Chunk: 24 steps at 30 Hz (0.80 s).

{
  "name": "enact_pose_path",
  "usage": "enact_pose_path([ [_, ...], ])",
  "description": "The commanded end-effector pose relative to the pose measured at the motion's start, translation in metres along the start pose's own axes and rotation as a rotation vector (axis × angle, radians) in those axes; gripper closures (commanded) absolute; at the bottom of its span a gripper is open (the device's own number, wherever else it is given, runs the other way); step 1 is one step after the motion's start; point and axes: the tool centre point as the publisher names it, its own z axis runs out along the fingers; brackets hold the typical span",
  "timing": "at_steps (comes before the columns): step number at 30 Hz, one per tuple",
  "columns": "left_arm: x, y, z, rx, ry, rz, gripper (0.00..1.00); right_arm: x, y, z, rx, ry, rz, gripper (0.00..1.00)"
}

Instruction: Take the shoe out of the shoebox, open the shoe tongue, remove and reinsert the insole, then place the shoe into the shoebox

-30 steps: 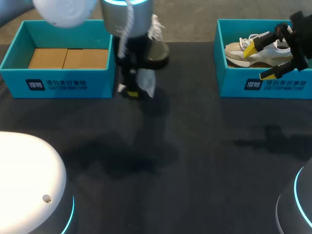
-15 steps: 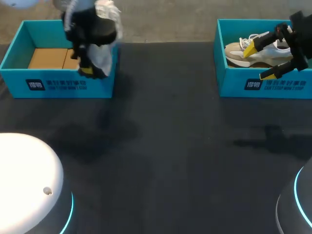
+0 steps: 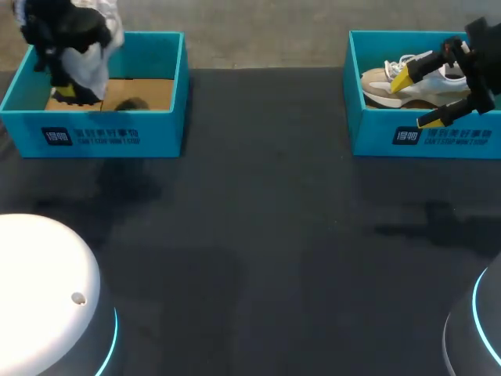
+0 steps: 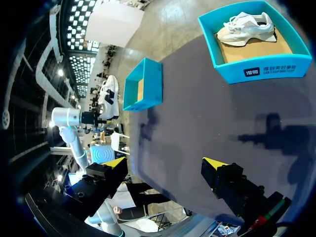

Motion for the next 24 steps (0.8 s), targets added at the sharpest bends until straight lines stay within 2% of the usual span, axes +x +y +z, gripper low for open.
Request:
enact_pose_path([
  [1,-0.007,0.048,-0.002,0.069,0.005,-0.030,1.00,0.000,0.000,0.001,0.000,-0.002,0.001,0.00],
  [13,-0.027,0.121,-0.001,0.086,-0.018,-0.109,1.00,0.000,0.000,0.001,0.000,-0.002,0.001,0.00],
  [20,-0.047,0.143,0.008,0.085,-0.006,-0.110,1.00,0.000,0.000,0.001,0.000,-0.002,0.001,0.00],
  [24,-0.068,0.158,0.022,0.088,0.005,-0.105,1.00,0.000,0.000,0.001,0.000,-0.002,0.001,0.00],
])
